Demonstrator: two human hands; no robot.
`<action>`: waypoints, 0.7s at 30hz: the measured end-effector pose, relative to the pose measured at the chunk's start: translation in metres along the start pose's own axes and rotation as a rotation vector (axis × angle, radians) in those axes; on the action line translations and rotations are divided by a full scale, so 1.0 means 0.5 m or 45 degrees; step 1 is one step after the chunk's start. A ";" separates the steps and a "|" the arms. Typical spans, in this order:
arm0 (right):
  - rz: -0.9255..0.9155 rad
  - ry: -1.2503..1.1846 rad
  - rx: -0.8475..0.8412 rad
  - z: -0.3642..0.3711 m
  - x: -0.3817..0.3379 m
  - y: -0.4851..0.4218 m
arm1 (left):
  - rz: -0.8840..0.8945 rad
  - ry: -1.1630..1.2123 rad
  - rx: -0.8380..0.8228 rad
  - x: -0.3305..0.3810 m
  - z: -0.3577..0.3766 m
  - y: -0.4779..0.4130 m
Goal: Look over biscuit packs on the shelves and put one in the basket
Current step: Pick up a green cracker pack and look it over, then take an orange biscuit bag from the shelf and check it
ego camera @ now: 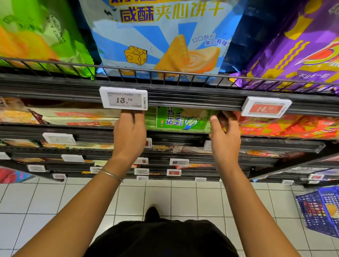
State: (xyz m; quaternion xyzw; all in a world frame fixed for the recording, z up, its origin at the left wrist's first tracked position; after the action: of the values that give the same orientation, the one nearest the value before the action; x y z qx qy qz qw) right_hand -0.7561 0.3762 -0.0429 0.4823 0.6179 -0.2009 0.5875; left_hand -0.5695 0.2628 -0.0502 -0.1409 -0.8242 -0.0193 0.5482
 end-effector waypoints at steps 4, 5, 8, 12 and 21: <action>-0.015 0.066 -0.030 -0.014 0.003 -0.006 | 0.101 -0.045 0.029 -0.016 0.012 0.008; -0.015 0.088 -0.046 -0.016 0.004 -0.008 | 0.133 -0.066 0.036 -0.015 0.017 0.012; 0.006 0.087 -0.106 -0.024 0.005 -0.015 | 0.162 -0.038 0.034 -0.009 0.023 0.024; 0.019 0.064 -0.221 -0.057 0.012 -0.023 | 0.036 0.032 0.129 -0.002 0.037 0.037; 0.018 -0.053 -0.043 -0.271 0.045 -0.076 | 0.045 -0.395 0.229 0.098 0.176 0.135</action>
State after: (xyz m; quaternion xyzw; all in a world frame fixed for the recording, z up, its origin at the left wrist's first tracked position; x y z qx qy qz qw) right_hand -0.8565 0.4776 -0.0446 0.4724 0.6056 -0.1964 0.6096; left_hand -0.6492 0.3543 -0.0492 -0.1068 -0.8948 0.0862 0.4249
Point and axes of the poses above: each hand's wrist, its own y-axis away from the middle knuckle, its own z-axis out of the palm, x = y × z, the point moved 1 cm from there along -y, towards the middle knuckle, and after that the axes turned 11 degrees about z, right-handed, at the moved point
